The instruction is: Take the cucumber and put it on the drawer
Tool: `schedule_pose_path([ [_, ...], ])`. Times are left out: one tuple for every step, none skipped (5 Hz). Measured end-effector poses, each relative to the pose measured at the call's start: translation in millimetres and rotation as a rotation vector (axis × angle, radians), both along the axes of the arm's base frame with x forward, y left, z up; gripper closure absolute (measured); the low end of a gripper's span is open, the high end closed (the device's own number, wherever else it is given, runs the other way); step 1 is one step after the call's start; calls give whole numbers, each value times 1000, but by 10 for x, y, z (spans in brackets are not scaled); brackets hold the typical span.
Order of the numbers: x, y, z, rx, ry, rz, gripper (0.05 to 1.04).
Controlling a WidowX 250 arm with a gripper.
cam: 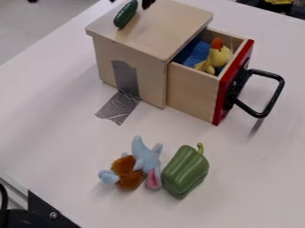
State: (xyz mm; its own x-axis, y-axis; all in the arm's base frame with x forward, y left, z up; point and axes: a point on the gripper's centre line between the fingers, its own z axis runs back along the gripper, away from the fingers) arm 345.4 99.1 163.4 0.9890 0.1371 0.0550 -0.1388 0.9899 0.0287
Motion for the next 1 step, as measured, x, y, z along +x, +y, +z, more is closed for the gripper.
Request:
schedule_pose_path([
  [-143,-95,234,9,-18,-30,83],
])
